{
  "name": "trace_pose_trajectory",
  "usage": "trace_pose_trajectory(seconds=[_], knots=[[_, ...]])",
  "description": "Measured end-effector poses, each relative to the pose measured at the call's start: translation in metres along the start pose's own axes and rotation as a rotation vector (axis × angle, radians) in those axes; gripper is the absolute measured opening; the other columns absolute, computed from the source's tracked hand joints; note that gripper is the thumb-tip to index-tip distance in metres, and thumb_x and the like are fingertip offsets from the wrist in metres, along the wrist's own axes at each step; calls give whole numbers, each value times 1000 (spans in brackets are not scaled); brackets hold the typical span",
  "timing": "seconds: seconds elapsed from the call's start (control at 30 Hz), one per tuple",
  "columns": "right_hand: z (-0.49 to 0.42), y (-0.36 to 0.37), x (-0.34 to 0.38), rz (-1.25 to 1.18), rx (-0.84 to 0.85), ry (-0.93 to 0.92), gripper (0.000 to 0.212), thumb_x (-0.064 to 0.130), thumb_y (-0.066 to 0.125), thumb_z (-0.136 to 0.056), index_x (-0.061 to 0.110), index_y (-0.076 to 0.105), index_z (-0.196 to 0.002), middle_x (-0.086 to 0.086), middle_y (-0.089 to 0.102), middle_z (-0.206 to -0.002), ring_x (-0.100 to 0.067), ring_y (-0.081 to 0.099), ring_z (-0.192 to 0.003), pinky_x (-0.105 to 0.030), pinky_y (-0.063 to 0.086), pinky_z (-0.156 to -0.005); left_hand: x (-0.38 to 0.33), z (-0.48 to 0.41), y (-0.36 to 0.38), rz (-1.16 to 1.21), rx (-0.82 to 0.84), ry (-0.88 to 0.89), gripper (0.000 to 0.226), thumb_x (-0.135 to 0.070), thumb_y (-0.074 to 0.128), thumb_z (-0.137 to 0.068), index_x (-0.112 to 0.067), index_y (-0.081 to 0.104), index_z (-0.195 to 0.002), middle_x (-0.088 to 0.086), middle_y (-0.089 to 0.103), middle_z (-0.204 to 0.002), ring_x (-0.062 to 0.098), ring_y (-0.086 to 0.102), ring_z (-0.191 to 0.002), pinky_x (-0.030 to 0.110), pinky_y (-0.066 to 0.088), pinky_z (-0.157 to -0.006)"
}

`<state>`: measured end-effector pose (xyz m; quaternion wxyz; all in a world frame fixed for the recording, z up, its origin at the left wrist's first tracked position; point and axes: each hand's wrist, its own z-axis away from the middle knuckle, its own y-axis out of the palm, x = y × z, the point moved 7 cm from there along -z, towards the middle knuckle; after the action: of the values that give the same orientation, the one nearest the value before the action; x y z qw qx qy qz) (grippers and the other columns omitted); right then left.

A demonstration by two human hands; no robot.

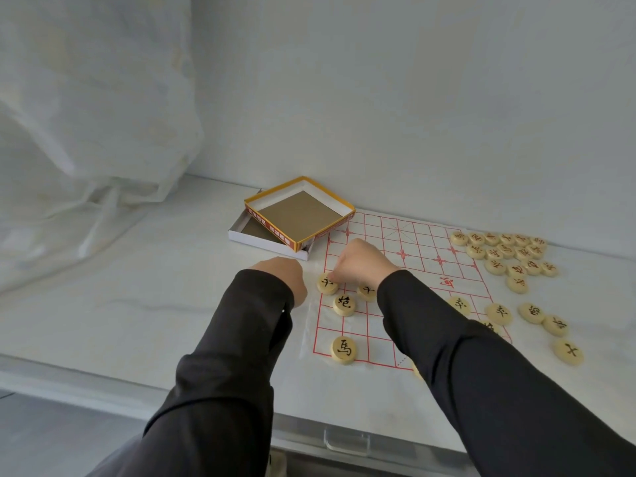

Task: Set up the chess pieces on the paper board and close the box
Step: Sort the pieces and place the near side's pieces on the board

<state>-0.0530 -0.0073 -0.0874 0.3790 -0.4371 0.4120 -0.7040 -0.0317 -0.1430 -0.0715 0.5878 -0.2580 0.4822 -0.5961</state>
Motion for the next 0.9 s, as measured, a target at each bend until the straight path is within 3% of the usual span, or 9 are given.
trace_pose_trajectory(seconds=[0.13,0.27,0.43,0.6,0.73,0.9], knots=[[0,0,1,34,-29,-11,28,37,68,-78,18,47,-74,1,45,-65,-21,51,-74,-31,42,-68,-1,0,1,18,-6,4,40,-20,48,-96,-11,45,-135,8,48,-135,22,44,-125,29,32,-106],[4,0,-2,20,-65,-53,30,42,66,-79,14,64,-89,0,64,-84,-21,59,-90,-36,51,-82,-2,1,-1,12,-14,5,41,-22,47,-96,-11,45,-135,8,48,-135,22,44,-125,29,32,-106],[18,-15,-7,-80,-169,-114,19,34,61,-83,18,69,-81,1,67,-94,-21,57,-100,-42,49,-88,-8,4,-1,-2,-14,28,39,-24,48,-96,-12,46,-134,7,50,-133,22,46,-123,28,33,-104],[33,-25,-21,-108,-210,-131,22,21,50,-85,13,67,-74,-4,68,-86,-25,60,-90,-43,51,-83,-24,9,-2,-20,-64,111,40,-25,48,-96,-14,47,-134,7,51,-132,22,47,-122,30,35,-103],[48,-37,-38,-89,-261,-125,24,19,48,-89,12,71,-82,-4,67,-111,-25,57,-103,-41,50,-88,-37,10,3,-41,-76,149,39,-26,47,-96,-15,47,-133,7,53,-129,22,50,-118,30,38,-100],[64,-51,-62,-145,-318,-128,21,18,53,-90,13,73,-90,-4,68,-110,-24,55,-111,-42,47,-92,-60,10,5,-31,-113,214,43,-24,48,-95,-20,42,-137,4,45,-140,22,43,-127,34,37,-105]])
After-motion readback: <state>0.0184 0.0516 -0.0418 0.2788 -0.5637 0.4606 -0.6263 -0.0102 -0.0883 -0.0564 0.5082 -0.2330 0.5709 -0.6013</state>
